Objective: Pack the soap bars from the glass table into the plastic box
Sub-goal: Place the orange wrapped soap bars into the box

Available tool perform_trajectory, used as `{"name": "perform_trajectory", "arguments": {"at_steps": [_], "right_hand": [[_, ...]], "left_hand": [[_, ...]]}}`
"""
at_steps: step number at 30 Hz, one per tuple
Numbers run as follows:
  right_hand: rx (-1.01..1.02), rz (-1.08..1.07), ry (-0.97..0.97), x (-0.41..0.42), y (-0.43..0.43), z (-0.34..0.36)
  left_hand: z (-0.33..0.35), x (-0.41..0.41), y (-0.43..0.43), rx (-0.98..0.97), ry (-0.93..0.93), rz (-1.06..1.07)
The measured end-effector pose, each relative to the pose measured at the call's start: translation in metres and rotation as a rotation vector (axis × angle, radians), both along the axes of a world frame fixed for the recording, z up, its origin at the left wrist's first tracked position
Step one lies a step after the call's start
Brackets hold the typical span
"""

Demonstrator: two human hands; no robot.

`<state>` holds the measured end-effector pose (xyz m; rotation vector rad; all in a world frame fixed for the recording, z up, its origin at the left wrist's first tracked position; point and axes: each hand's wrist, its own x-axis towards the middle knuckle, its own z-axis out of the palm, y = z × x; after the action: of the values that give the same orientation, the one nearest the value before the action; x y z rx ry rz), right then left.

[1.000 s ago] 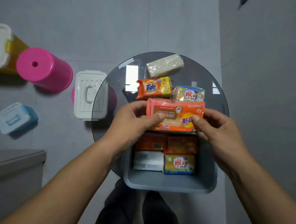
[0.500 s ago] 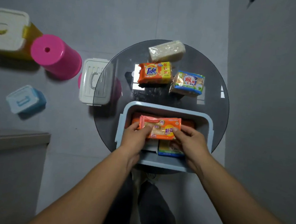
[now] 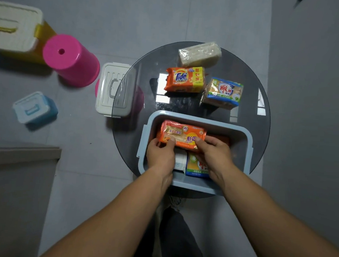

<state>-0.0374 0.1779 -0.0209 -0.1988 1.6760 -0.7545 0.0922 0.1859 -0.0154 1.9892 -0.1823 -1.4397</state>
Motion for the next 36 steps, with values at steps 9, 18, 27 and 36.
{"name": "perform_trajectory", "arguments": {"at_steps": [9,18,27,36], "right_hand": [[-0.066,0.110,0.035,0.012,-0.003,-0.005],[-0.072,0.295,0.133,-0.012,0.001,0.025],[-0.245,0.437,0.307,-0.052,-0.034,0.086],[-0.098,0.190,0.444,-0.096,-0.134,0.022]], "left_hand": [[0.003,0.003,-0.003,0.115,0.259,0.112],[0.022,0.008,-0.009,0.264,0.364,-0.083],[0.083,0.017,-0.065,-0.129,0.155,-0.653],[0.027,-0.027,-0.168,-0.061,-0.006,-0.931]]}}
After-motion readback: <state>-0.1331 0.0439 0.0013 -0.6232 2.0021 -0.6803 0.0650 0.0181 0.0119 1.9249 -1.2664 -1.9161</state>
